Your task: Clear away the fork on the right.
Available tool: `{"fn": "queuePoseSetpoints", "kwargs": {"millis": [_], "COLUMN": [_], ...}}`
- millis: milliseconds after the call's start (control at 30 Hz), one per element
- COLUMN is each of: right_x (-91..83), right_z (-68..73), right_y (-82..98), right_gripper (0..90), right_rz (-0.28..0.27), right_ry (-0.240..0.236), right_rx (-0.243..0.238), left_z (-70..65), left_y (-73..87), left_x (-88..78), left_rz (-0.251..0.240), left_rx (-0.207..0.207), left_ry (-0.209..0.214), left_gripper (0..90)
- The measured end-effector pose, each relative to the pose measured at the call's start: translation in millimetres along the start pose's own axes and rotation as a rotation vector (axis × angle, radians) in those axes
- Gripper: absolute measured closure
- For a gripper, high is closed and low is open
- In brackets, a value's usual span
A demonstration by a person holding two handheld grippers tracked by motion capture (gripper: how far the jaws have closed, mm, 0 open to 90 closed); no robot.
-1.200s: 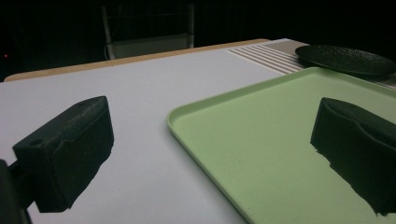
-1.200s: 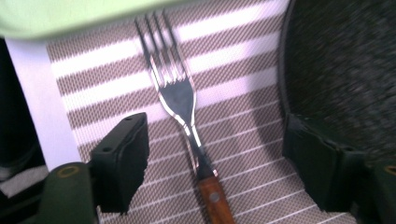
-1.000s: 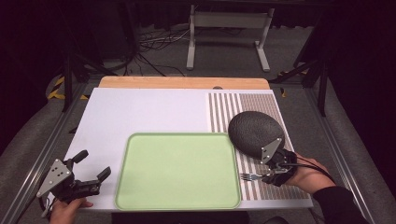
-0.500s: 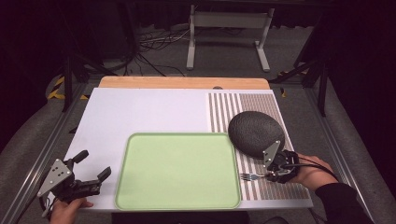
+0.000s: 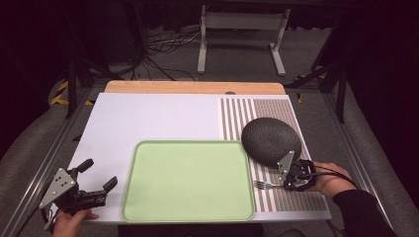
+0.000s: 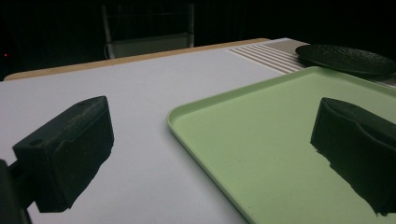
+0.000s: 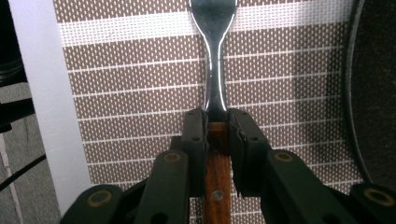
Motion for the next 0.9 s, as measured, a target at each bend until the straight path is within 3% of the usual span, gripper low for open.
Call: {"fn": "queuePoseSetpoints", "kwargs": {"millis": [333,900], "right_x": [-2.1,-37.1], "right_z": [2.0,2.4], "right_y": [-2.4,-12.0], "right_gripper": [78.1,78.0], "right_rz": [0.014,-0.064], "right_ry": [-0.018,0.055], "right_rx": [-0.042,-0.058], "left_z": [0.1,-0.1], "left_y": [-0.3,-0.5], "left_x": [-0.4,-0.6], "left_rz": [0.001,-0.002], "left_rx": [0.003,0.003], "left_ry": [-0.001,0.001], "left_gripper": [0.1,0.1]}}
Point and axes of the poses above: each handheld gripper's, and its own axes: x roughly forward along the jaws, y roughly out of its underside, z roughly to its left, the point moved 1 cm from there along x, roughly forward along the jaws, and after that the axes turned 3 degrees about x, right-handed, at the moved point
